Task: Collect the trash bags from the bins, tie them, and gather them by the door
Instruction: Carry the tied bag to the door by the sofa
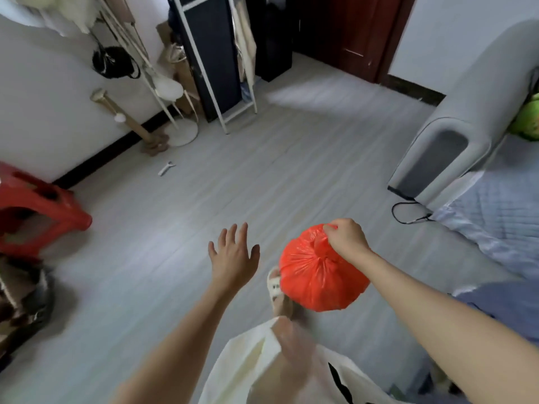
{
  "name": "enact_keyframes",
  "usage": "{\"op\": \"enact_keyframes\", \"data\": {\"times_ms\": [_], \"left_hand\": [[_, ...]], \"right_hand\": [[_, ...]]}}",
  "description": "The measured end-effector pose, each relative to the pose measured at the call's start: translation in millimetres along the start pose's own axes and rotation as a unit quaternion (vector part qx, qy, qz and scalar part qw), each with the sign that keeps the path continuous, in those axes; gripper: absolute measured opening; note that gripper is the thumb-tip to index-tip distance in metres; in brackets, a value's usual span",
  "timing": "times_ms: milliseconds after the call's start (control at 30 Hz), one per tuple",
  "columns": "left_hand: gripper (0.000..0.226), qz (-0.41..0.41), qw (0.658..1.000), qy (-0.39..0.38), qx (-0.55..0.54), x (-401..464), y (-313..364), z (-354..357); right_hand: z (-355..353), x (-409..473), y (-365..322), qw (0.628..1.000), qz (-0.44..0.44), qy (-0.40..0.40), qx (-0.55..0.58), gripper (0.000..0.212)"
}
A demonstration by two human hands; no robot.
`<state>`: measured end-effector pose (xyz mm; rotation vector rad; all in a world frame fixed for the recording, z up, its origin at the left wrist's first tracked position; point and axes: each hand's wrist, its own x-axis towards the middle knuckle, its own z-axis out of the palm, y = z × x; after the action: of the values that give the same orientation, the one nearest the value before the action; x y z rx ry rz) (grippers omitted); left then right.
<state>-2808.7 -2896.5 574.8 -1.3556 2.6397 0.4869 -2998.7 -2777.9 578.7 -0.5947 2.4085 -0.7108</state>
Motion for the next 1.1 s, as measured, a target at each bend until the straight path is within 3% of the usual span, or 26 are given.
{"op": "enact_keyframes", "data": {"times_ms": [267,600,867,1100], "left_hand": [[0.06,0.056,0.998,-0.015,-0.013,301.5,85.0,-44.2],[0.059,0.159,0.986,-0.04,0.002,572.3,244.8,-94.6],[0.057,0.206,0.977,-0.051,0.026,781.3,415.7,-110.0],[0.059,0.255,0.963,-0.084,0.031,912.5,532.2,-137.5]], "right_hand": [[-70.6,261.5,-55.1,0.996,0.084,0.034,-0.001,0.036],[-189.7,510.3,-95.1,0.988,0.094,0.105,0.057,0.03],[-294.1,738.1,-86.0,0.985,0.11,0.113,0.069,0.031],[-390.0,864.2,-66.4,0.978,0.16,0.126,0.04,0.029]]}}
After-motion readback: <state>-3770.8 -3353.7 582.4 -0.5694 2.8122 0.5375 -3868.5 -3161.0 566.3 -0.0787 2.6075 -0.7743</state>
